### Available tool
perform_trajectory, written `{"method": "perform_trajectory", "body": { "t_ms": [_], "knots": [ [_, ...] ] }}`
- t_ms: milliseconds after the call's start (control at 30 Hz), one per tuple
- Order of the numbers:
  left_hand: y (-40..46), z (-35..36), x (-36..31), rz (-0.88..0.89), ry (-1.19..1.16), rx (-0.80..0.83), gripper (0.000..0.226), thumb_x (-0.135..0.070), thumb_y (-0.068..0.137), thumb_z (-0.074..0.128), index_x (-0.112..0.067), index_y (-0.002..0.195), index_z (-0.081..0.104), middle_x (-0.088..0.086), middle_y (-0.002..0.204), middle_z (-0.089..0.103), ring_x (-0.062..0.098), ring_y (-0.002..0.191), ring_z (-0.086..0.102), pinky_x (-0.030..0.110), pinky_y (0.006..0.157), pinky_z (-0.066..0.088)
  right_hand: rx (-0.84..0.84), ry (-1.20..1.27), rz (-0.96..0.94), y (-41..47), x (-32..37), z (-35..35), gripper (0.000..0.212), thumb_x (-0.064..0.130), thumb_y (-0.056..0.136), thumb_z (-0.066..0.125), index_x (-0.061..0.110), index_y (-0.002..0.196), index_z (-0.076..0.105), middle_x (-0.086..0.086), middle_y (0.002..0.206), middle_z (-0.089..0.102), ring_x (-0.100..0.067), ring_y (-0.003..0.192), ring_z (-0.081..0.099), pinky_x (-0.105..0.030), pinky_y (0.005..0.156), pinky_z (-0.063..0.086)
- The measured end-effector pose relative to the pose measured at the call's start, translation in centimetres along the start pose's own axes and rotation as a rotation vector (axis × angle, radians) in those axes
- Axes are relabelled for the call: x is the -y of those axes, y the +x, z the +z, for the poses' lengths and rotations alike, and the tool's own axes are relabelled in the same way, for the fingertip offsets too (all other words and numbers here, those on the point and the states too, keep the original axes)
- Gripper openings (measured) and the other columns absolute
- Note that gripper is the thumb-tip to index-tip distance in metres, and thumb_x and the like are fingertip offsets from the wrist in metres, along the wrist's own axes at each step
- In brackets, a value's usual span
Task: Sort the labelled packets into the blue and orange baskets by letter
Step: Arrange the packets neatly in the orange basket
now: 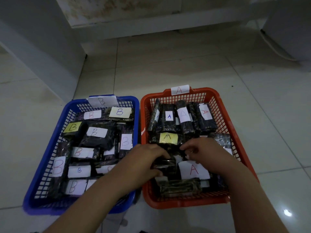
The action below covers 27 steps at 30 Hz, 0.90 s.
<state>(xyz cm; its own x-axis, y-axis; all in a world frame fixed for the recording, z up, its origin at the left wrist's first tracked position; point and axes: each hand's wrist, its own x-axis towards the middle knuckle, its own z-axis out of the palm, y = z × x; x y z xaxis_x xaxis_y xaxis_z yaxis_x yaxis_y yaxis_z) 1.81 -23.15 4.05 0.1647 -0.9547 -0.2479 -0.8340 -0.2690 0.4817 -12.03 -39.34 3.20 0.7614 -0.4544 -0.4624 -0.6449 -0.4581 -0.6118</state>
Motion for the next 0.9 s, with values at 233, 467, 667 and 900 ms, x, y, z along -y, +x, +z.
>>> {"method": "perform_trajectory", "body": {
  "t_ms": [233,467,667,900],
  "knots": [
    [-2.1,0.5,1.0,-0.048,-0.06,-0.073,0.043,-0.032,0.08,0.072,-0.038,0.119,0.056,-0.025,0.12,0.054,-0.003,0.11,0.05,0.027,0.1,0.041,0.132,-0.197,-0.002,0.8,0.6,1.7,0.04,0.013,0.091,0.057,0.026,0.129,0.057,-0.005,0.133,0.055,-0.018,0.113,0.055,-0.021,0.091,0.042],
    [-2.5,0.8,1.0,-0.047,-0.048,-0.074,0.041,-0.031,0.084,0.068,-0.039,0.121,0.055,-0.029,0.119,0.05,-0.003,0.111,0.049,0.03,0.102,0.04,0.123,-0.379,-0.012,1.2,1.1,3.9,0.004,0.01,0.088,0.054,0.006,0.088,0.056,-0.008,0.084,0.055,-0.021,0.079,0.051,-0.023,0.051,0.032],
    [-2.8,1.1,1.1,-0.04,-0.073,-0.094,0.041,-0.031,0.085,0.067,-0.041,0.122,0.053,-0.028,0.121,0.051,-0.006,0.113,0.046,0.029,0.102,0.039,-0.028,-0.454,-0.089,1.5,1.4,4.5,0.032,0.014,0.085,0.062,0.012,0.114,0.05,-0.01,0.11,0.06,-0.025,0.098,0.058,-0.027,0.069,0.039],
    [-2.4,0.1,0.9,-0.078,-0.187,-0.064,0.037,-0.038,0.085,0.066,-0.04,0.12,0.057,-0.026,0.119,0.054,-0.01,0.108,0.049,0.011,0.094,0.039,-0.077,-0.141,-0.093,1.7,0.4,3.3,0.033,0.008,0.081,0.066,0.019,0.112,0.065,-0.003,0.098,0.071,-0.016,0.096,0.062,-0.026,0.082,0.05]
  ]
}}
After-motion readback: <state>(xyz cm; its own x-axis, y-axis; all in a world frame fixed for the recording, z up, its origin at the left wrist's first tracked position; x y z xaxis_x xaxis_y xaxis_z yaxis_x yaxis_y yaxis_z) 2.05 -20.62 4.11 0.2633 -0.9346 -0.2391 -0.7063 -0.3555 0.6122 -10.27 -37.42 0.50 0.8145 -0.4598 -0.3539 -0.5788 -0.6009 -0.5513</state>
